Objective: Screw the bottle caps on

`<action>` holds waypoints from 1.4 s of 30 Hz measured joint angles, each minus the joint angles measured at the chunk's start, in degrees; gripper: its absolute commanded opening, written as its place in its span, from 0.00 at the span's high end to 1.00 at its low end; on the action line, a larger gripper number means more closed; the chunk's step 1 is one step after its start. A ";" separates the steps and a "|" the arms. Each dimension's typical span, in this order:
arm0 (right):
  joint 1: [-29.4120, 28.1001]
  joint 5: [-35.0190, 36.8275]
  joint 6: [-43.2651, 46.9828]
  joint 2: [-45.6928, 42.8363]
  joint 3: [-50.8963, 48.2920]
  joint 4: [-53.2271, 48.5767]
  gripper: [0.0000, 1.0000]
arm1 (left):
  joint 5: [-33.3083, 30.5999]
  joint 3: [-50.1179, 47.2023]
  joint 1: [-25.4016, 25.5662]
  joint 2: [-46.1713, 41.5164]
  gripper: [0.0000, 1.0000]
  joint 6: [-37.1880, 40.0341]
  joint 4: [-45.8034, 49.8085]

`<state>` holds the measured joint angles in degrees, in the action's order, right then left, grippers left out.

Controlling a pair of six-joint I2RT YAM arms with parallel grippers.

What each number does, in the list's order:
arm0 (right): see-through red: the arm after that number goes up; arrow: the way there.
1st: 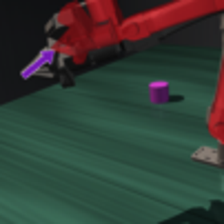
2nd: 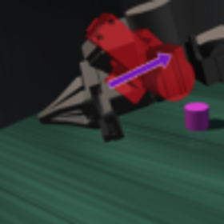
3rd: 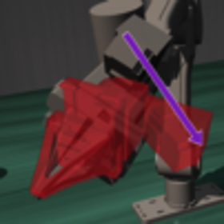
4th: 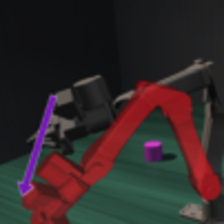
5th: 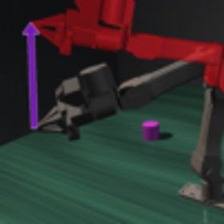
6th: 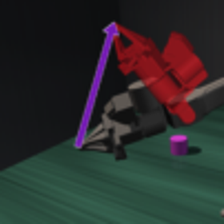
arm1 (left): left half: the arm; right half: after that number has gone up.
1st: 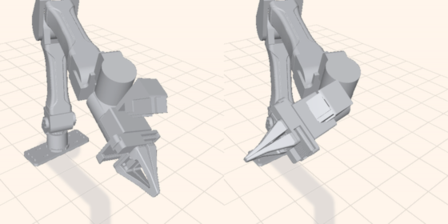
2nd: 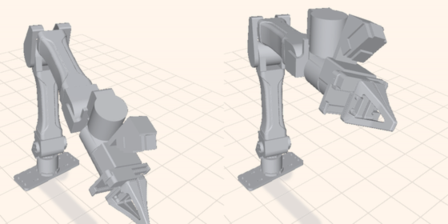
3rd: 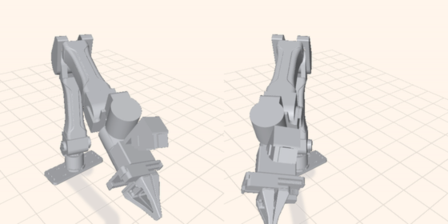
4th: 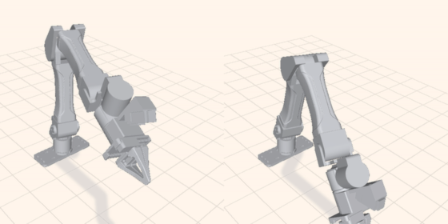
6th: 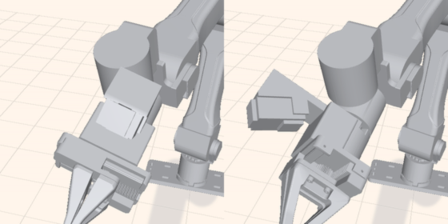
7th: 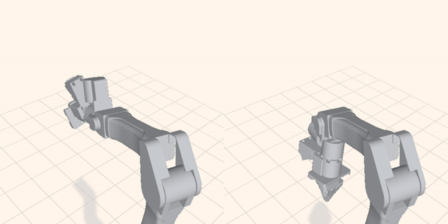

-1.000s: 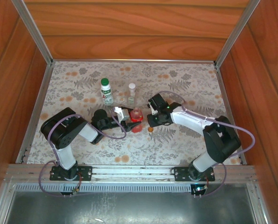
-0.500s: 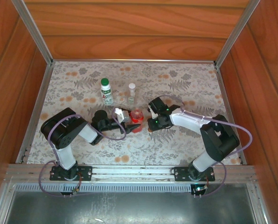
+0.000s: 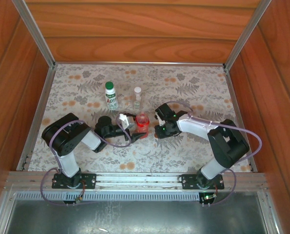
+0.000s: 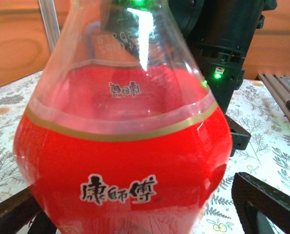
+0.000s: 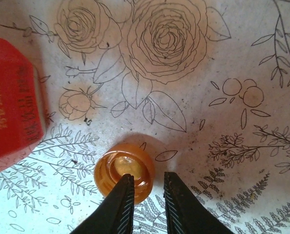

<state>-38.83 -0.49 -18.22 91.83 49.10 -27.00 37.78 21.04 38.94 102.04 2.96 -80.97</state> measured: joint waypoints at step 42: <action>0.24 4.48 6.60 -48.65 -12.90 31.34 1.00 | -32.92 22.51 18.29 -20.13 0.38 -6.80 33.05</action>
<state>-38.59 3.99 -11.62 43.18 36.21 4.34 4.86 43.55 57.23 81.91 -3.84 -47.92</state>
